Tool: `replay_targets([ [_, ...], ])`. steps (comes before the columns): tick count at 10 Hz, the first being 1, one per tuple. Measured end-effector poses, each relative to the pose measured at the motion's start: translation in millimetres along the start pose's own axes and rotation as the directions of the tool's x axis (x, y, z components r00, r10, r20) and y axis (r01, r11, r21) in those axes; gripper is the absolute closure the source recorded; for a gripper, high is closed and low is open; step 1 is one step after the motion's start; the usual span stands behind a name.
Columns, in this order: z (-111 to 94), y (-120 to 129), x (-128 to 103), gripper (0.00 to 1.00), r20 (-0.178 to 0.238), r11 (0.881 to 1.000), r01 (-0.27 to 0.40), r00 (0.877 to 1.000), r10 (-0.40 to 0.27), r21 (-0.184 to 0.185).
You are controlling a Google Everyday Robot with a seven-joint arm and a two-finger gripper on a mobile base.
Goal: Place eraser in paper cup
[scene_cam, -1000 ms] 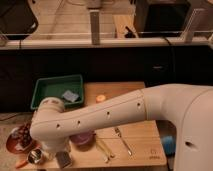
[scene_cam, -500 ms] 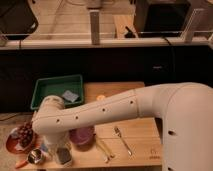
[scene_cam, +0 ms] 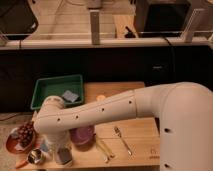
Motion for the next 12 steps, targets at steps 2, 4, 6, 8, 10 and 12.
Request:
replay_targets([
  [2,2.7,1.1,0.3,0.20,0.006,1.000,0.006,1.000,-0.006,0.007],
  [4,4.5,-0.1,0.0,0.20,0.011,1.000,0.015,1.000,-0.015,0.007],
  [6,5.3,0.3,1.6,0.20,0.015,1.000,-0.007,1.000,0.007,0.008],
  [8,4.6,3.0,4.3,0.20,0.015,0.998,-0.058,0.998,0.058,-0.005],
  [10,4.1,3.3,7.3,0.20,0.014,0.994,-0.104,0.994,0.104,-0.020],
  [12,3.8,3.7,7.6,0.20,0.014,0.994,-0.106,0.994,0.106,-0.023],
])
